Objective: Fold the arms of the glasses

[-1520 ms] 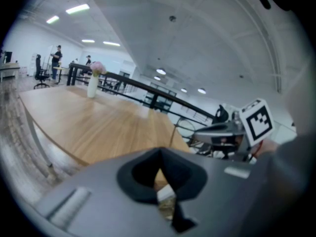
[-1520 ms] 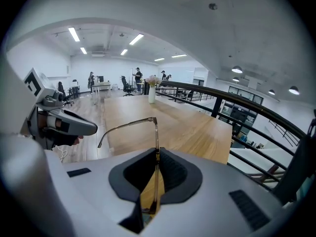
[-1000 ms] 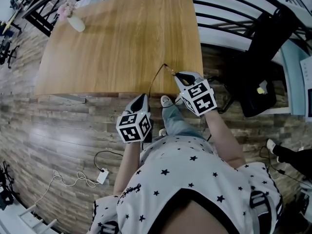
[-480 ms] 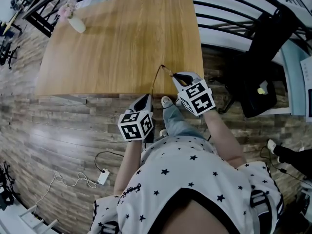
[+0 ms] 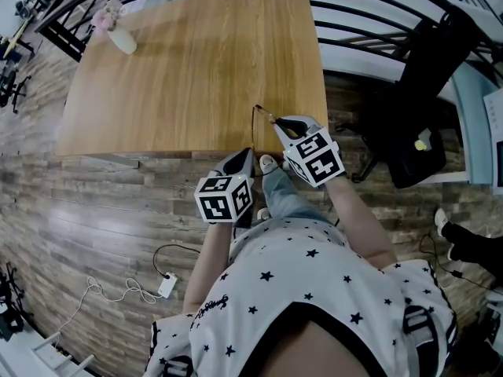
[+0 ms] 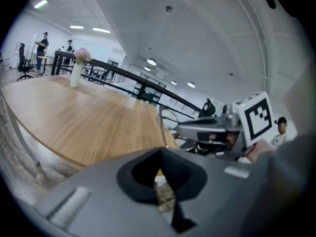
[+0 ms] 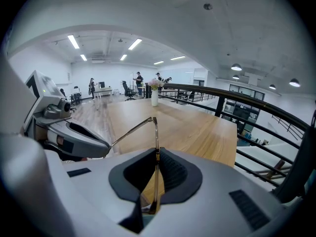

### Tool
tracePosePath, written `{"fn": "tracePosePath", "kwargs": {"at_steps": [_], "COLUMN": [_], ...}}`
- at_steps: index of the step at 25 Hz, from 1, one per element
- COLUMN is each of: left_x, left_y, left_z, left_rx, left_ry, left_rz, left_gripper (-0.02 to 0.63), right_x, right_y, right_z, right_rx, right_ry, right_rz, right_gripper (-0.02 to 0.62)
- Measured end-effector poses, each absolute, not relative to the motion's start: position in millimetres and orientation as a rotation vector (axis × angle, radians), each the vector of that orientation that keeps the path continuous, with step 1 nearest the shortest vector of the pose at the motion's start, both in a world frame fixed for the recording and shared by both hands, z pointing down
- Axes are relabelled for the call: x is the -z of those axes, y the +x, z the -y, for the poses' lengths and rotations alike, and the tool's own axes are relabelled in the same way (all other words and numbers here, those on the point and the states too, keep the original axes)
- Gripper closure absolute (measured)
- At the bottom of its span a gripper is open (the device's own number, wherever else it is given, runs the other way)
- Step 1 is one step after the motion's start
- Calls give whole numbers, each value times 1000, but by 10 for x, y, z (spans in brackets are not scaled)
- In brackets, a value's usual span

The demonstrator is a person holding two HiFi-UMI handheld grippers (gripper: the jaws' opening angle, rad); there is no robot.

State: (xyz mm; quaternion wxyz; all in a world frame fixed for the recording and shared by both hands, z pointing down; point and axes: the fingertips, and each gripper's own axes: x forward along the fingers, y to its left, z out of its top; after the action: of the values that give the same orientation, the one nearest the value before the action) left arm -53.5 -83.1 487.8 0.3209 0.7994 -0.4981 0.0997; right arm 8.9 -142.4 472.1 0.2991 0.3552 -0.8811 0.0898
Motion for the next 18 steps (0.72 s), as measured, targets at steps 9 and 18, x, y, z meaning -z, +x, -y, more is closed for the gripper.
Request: {"fn": "tracePosePath", "kwargs": {"at_steps": [9, 18], "left_x": [-4864, -4842], "left_y": [-335, -200], "left_z": [849, 872], "left_rx": [-275, -298], "left_ry": [2144, 2179], "left_rz": [1237, 1185], "left_gripper": [598, 598], "right_x": [-4733, -4727], "right_y": [14, -74], "right_z": [1392, 1337], "right_rx": [-229, -234], "right_ry": [923, 904], "right_rz": [2351, 2362], "right_gripper": [563, 563]}}
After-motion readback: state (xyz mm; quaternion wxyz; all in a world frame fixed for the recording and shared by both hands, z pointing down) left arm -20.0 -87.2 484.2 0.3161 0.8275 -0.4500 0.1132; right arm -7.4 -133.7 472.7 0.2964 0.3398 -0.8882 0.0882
